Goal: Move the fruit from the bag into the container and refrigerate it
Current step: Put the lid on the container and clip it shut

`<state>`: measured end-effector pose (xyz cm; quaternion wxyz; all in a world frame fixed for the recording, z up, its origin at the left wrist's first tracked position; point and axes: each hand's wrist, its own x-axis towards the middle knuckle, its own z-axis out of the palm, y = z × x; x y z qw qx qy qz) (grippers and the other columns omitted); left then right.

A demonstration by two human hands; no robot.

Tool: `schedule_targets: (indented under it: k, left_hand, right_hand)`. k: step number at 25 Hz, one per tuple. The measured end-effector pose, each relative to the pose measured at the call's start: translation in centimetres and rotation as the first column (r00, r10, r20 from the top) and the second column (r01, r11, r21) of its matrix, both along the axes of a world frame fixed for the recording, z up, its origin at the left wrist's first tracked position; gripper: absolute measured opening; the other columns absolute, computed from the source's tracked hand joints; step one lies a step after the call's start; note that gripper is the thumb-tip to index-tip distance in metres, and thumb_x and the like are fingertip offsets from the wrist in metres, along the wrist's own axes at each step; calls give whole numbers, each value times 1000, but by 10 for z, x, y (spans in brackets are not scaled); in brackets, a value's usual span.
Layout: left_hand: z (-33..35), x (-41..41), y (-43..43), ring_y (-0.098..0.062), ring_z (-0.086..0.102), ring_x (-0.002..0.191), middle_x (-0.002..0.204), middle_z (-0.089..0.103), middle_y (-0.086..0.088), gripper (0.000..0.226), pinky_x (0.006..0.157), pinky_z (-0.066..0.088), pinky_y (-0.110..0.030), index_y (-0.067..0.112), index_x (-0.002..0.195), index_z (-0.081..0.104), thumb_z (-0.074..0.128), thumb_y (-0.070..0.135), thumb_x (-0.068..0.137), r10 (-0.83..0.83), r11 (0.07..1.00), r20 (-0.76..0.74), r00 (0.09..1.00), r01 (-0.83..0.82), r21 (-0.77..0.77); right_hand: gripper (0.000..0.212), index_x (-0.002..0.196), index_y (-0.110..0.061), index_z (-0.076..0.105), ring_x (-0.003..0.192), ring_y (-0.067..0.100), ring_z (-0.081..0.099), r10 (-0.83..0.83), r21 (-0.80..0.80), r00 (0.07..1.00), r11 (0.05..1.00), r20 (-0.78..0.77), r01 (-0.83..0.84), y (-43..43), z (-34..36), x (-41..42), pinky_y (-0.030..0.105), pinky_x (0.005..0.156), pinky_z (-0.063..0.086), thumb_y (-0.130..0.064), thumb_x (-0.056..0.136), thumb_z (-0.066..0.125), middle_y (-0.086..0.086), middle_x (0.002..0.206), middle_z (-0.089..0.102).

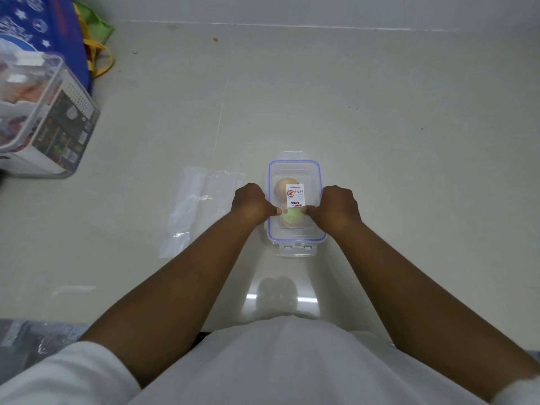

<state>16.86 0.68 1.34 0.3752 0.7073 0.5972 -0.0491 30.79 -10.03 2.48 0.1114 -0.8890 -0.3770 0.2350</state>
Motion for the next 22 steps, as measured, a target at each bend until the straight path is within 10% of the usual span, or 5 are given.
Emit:
schedule_targets:
  k: [4,14,19,22]
  left_hand:
    - [-5,-1,3,-28,69,83,90,70,-9,46,82,59,-41,8,90,66,89,35,60,83,993,40,996,-79,-91]
    - [-8,-8,-3,-23,69,79,98,72,-11,29,74,58,-37,8,92,68,84,18,70,343,908,235,909,-257,-331]
    - [8,-6,-36,-32,72,81,89,73,-20,29,80,60,-43,4,76,64,85,22,67,213,959,212,954,-163,-230]
    - [21,-4,-77,-23,67,58,66,68,-10,8,65,57,-33,3,81,65,71,9,79,120,877,219,968,1,-481]
  right_hand:
    - [49,82,-7,63,76,26,62,-112,-11,985,994,-134,111,4,0,11,29,57,42,-51,69,79,4,76,62]
    - [46,88,-12,69,84,24,66,-147,83,971,983,-190,165,-2,-11,12,38,76,56,-49,66,81,4,90,72]
    - [41,109,-19,72,100,24,66,-33,147,971,987,-236,69,-3,-6,32,31,85,50,-35,73,81,3,108,74]
    - [49,129,-25,61,116,22,61,147,61,956,989,-255,-135,4,0,52,23,88,39,-25,82,73,1,132,64]
